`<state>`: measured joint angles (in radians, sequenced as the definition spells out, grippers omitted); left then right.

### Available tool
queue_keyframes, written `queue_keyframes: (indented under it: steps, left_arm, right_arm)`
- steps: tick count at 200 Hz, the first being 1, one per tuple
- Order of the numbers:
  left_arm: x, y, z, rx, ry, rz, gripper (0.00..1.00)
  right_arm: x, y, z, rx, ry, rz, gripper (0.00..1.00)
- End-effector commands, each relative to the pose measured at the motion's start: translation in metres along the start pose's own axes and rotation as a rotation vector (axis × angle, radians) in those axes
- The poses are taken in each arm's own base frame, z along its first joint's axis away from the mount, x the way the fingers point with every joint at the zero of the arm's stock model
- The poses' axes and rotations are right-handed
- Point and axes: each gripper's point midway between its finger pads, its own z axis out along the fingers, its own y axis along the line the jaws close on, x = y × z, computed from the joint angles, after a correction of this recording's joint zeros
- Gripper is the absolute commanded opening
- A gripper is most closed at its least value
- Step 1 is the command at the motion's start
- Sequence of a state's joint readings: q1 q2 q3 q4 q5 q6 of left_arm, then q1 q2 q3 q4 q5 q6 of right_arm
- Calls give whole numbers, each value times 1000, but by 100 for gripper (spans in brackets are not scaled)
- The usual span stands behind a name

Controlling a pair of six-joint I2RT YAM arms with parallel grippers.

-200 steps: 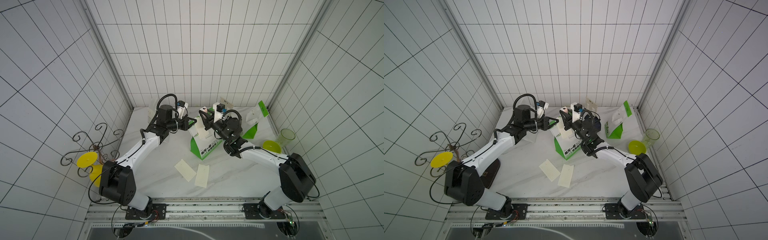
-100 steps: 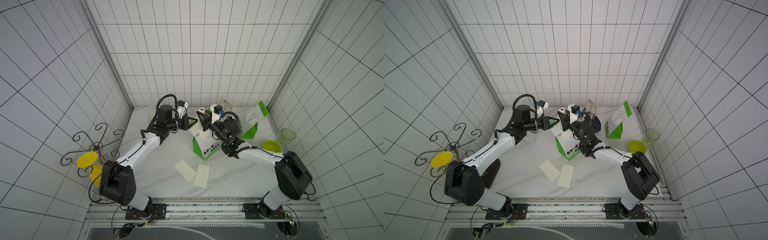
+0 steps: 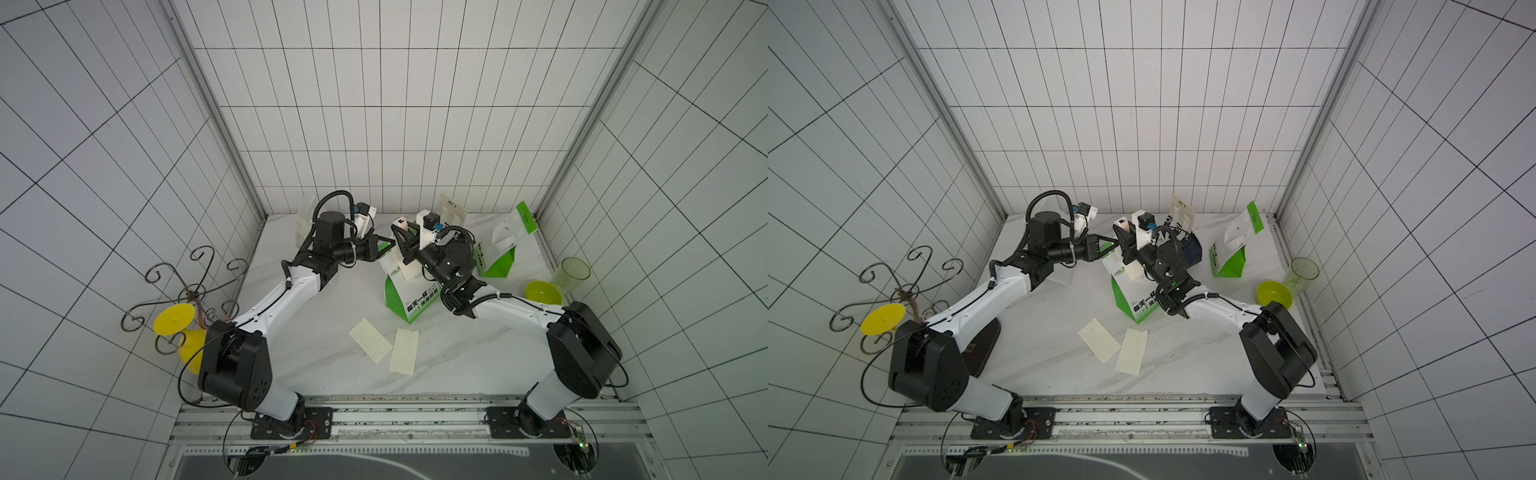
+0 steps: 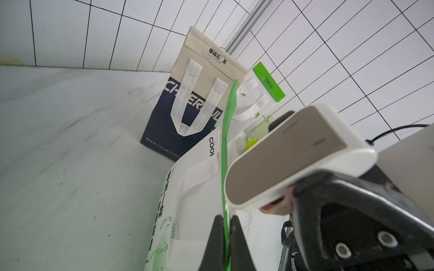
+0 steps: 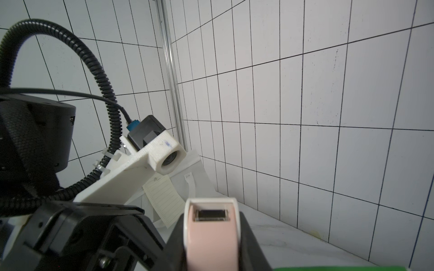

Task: Staple the receipts to the bags
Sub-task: Place the stapler in the takeout bag.

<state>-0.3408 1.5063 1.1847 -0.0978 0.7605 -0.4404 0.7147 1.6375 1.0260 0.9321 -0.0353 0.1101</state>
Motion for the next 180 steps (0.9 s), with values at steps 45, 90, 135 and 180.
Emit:
queue_keyframes:
  steps: [45,90,135,180]
  left_arm:
    - [-13,-19,-6,45,-44,52,0]
    - [-11,-21,-6,52,-43,60,0]
    - [-8,-18,-6,43,-39,54,0]
    - [-13,-18,-9,13,-53,86,0]
  right_arm:
    - [-21,9,9,-23,-53,0,0]
    - [-14,4,12,6,-33,-9,0]
    - [-23,3,13,19,-58,-16,0]
    - [-16,10,13,-23,-17,-1,0]
